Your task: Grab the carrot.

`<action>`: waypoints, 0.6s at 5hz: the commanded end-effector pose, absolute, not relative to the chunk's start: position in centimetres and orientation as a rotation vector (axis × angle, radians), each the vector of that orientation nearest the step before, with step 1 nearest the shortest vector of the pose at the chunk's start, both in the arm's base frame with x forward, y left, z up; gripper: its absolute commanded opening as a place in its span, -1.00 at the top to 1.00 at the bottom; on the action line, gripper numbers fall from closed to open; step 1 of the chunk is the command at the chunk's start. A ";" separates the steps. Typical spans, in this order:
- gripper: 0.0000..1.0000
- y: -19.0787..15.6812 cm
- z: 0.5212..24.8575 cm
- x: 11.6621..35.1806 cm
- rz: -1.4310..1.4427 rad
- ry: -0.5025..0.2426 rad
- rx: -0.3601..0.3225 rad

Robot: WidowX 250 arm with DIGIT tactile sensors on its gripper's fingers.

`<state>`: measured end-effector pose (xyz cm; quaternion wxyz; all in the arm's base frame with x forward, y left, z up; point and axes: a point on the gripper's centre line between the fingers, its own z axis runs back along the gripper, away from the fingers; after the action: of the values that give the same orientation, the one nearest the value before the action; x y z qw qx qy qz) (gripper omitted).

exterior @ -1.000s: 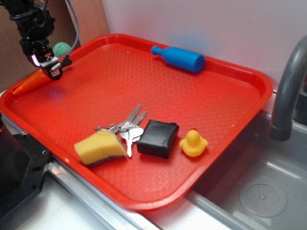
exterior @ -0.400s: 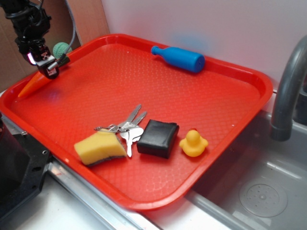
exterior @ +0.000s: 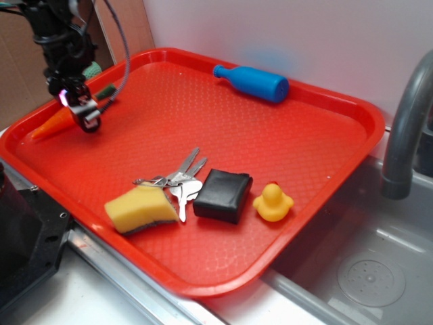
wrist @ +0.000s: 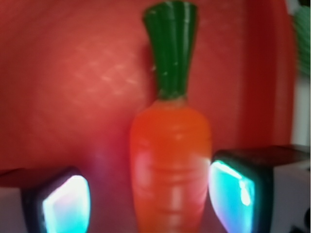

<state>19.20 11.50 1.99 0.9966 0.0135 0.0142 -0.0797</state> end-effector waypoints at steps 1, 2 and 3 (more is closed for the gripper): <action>-1.00 10.1 3.3 19.4 -0.093 -0.054 0.029; 1.00 9.9 3.2 19.8 -0.052 -0.077 0.004; 1.00 9.7 3.2 19.9 -0.058 -0.064 -0.008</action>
<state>19.15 9.06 2.32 0.9994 -0.0137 -0.0131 -0.0288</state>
